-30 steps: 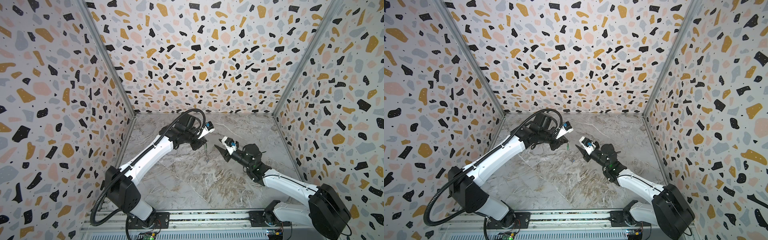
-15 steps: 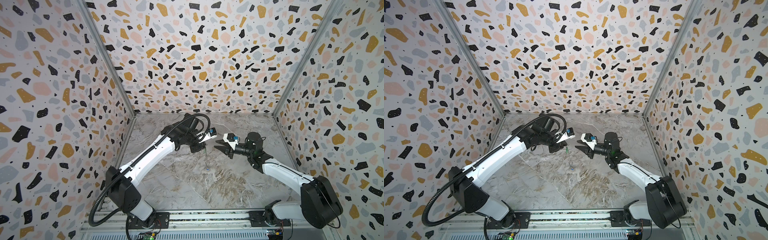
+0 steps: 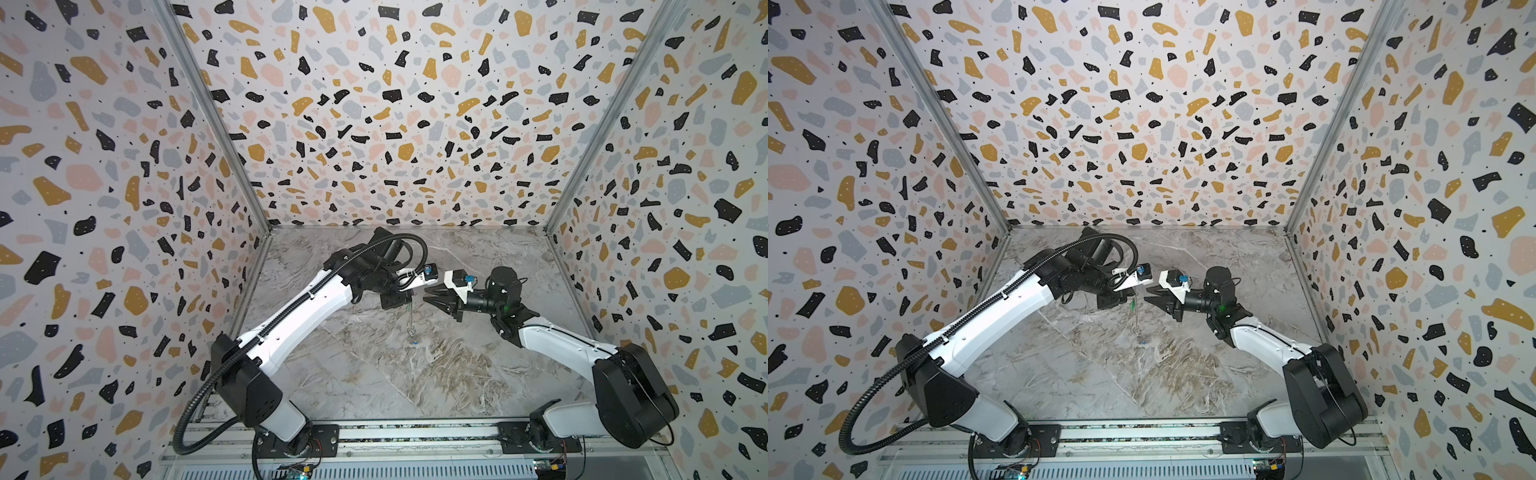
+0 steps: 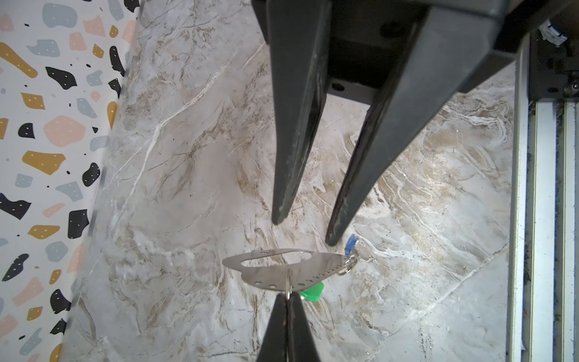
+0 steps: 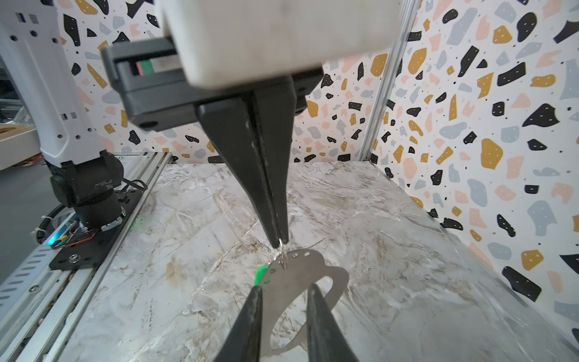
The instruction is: Remove the keys from the keyring
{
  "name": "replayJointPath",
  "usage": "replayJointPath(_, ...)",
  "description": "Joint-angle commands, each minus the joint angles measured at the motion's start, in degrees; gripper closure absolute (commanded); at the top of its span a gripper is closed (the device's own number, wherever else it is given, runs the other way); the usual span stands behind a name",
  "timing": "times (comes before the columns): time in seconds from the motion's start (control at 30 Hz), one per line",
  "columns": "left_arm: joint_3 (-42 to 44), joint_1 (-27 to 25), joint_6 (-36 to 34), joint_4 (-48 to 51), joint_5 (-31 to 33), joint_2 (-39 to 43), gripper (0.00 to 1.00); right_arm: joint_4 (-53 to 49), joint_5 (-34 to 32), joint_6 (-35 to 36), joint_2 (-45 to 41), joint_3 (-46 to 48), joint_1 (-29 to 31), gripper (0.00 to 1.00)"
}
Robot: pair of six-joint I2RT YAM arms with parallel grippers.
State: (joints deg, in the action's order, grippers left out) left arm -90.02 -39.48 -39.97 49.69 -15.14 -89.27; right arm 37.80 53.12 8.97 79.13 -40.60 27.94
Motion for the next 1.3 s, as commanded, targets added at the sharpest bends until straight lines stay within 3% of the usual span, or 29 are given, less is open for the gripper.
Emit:
replayJointPath(0.0,-1.4,-0.7,-1.9,0.4,0.7,0.9,1.00,2.9,0.5,-1.0,0.7,0.2,1.2,0.74)
replayJointPath(0.3,-0.6,-1.6,-3.3,0.5,2.1,1.6,1.00,3.5,-0.7,-1.7,2.1,-0.3,2.4,0.84)
replayJointPath(0.6,1.0,-2.0,-4.6,-0.6,1.7,3.5,1.00,6.8,-0.1,-5.0,3.5,-0.5,3.1,0.77)
replayJointPath(0.73,1.9,-2.0,-5.0,-1.2,1.3,4.3,1.00,13.3,0.7,-8.3,3.2,2.7,2.4,0.76)
replayJointPath(1.27,3.8,-2.1,-5.7,-2.9,-0.4,6.1,1.00,17.7,1.9,-12.8,5.2,3.0,4.0,0.78)
